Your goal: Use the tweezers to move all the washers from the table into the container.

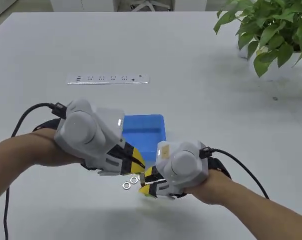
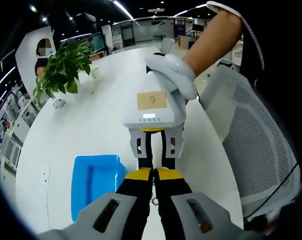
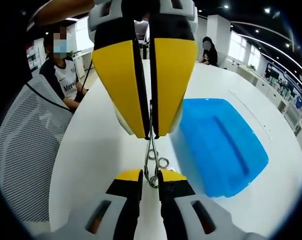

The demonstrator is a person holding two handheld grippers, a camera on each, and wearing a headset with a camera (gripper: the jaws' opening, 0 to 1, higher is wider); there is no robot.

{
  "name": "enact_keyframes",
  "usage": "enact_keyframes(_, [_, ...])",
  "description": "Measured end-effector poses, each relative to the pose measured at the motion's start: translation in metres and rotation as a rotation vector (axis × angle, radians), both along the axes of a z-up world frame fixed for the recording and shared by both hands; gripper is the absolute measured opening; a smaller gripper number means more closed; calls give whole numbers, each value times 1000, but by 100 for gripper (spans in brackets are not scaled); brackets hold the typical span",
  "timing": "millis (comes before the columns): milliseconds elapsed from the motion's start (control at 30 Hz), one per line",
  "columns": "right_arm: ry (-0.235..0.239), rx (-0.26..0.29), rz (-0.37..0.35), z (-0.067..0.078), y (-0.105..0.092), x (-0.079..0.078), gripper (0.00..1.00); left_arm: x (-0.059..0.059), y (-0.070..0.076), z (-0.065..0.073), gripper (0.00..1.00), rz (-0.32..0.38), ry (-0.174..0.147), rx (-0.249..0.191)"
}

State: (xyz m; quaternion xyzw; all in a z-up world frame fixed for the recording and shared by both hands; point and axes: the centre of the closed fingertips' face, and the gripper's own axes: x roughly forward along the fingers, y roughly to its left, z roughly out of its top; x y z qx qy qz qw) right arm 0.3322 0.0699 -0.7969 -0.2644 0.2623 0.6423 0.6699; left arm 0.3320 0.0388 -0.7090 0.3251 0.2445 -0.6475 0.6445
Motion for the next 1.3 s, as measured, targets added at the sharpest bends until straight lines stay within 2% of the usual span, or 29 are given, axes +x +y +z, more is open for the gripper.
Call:
enact_keyframes(200, [15,10,-20,1,0,1,12,0,-3,0,6,-10,11,-5])
enact_keyframes(467, [18,-11,-17,0,0,1,10,0,-2,-1,6,-4,19,-6])
enact_keyframes(967, [9,-23,-22,0,-2,0,10,0,-1,-1,6,-11,7,14])
enact_keyframes(1300, [-8,-28,-25,11,-6,-1,10,-4,-4,9,6,-18,-2,9])
